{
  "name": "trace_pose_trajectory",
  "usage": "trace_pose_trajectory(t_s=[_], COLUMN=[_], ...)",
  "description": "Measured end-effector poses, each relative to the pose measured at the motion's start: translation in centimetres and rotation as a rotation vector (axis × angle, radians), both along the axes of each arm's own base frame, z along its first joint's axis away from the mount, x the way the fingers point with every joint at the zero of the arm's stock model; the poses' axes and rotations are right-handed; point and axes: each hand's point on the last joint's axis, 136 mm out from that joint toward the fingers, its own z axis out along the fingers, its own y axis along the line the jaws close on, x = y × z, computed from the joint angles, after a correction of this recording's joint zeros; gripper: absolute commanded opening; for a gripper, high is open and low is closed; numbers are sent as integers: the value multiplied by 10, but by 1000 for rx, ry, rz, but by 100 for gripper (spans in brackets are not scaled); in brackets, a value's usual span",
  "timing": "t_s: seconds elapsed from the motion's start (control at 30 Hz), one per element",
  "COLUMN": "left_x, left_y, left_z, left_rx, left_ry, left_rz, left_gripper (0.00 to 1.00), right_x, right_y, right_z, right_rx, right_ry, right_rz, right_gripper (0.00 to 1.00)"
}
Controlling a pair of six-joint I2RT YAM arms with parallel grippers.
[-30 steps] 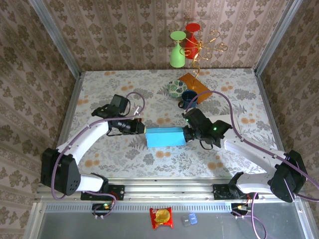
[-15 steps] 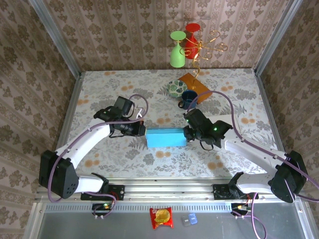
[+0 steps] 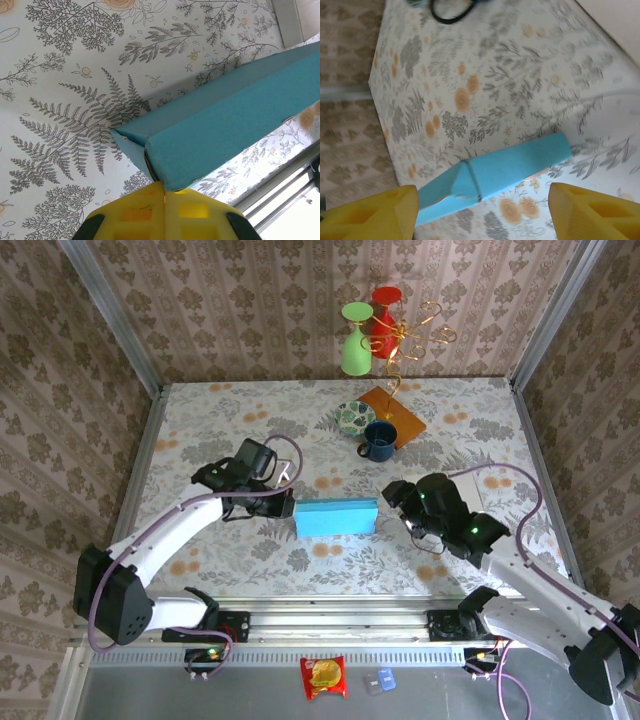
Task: Fold the paper box
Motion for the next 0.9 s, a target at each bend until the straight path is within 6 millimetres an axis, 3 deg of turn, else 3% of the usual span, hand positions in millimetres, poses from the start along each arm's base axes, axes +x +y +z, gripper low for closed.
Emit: trace_pose_trajectory(t_s=[0.1, 0.37, 0.53, 0.9], left_x=[0, 0, 0, 0], left_y=[0, -1, -1, -1], left_z=[0, 0, -1, -1], left_rx=[6, 9, 14, 16], left_ry=[-4, -7, -10, -9], left_rz=[1, 5, 5, 13], left_gripper=[2, 2, 2, 2], right_x=[1, 15, 17, 16], right_y=[6, 23, 26, 29], right_z=[-11, 6, 6, 1], right_rx=[122, 341, 377, 395], right_ry=[64, 60, 68, 100], right_rz=[-73, -144, -160, -163], right_gripper=[67, 58, 54, 57])
